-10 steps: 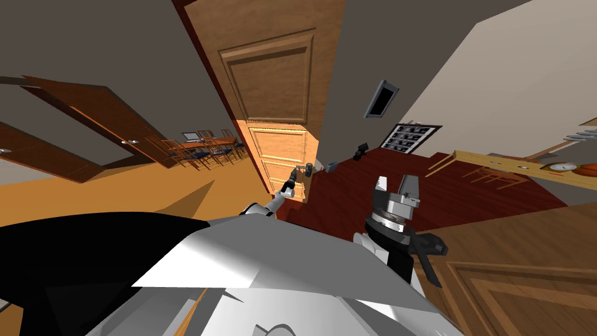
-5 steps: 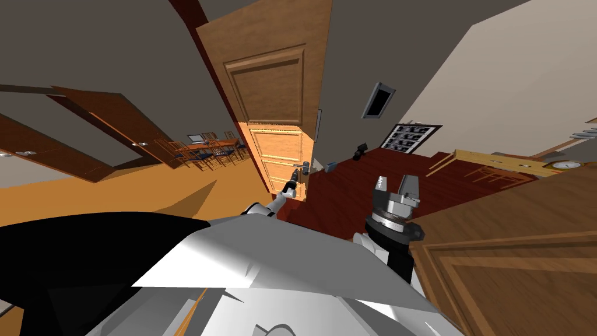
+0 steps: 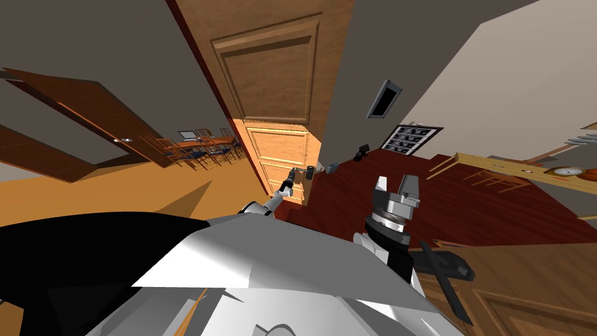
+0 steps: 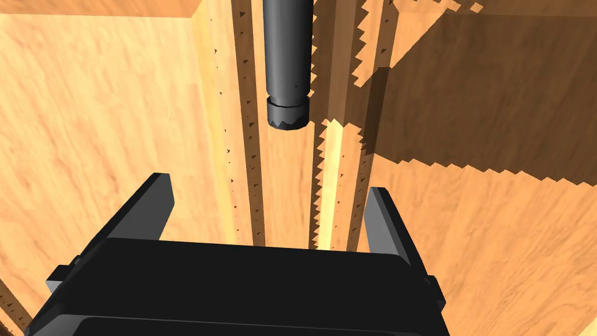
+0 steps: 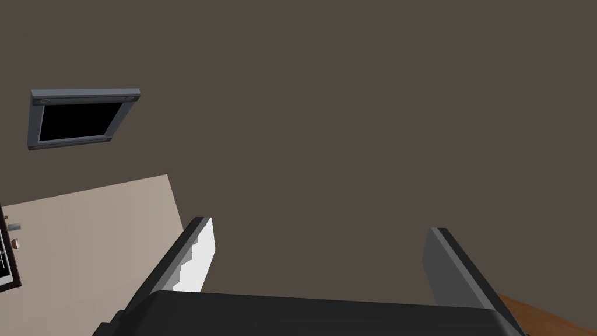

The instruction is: Push the door open

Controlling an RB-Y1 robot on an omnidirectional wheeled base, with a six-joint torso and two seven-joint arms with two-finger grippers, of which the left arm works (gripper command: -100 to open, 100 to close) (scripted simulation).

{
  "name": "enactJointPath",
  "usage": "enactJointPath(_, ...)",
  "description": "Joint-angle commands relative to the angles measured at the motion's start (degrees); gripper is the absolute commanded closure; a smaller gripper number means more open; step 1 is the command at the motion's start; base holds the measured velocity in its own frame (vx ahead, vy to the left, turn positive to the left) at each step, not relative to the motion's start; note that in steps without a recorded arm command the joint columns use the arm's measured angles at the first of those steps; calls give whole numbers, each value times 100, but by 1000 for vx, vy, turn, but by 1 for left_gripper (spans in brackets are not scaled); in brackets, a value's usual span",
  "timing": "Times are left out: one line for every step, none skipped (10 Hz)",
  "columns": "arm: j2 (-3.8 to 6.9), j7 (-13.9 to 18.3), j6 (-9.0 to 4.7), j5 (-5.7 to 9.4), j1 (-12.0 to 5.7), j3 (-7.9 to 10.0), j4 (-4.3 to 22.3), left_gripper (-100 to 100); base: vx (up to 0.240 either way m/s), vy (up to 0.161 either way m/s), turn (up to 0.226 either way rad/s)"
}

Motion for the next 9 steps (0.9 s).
enactJointPath(14,-4,-65,1,-27,14,68,-100,205,-73,-22)
enactJointPath(-17,-10,-73,2,-28,23,73,-100,158,-136,-14)
enactJointPath(-70,-17,-80,3,-30,31,78,-100,124,-138,-11)
enactJointPath(-180,-24,-90,4,-32,41,85,-100,130,-145,-23)
enactJointPath(-296,-30,-97,5,-33,49,90,-100,151,-145,-21)
enactJointPath(-248,-53,-74,7,-37,63,67,-100,67,-66,2)
enactJointPath(-248,-53,-74,7,-37,63,67,100,-17,6,9)
enactJointPath(-248,-53,-74,7,-37,63,67,100,-30,24,-21)
enactJointPath(-248,-53,-74,7,-37,63,67,100,-17,21,-24)
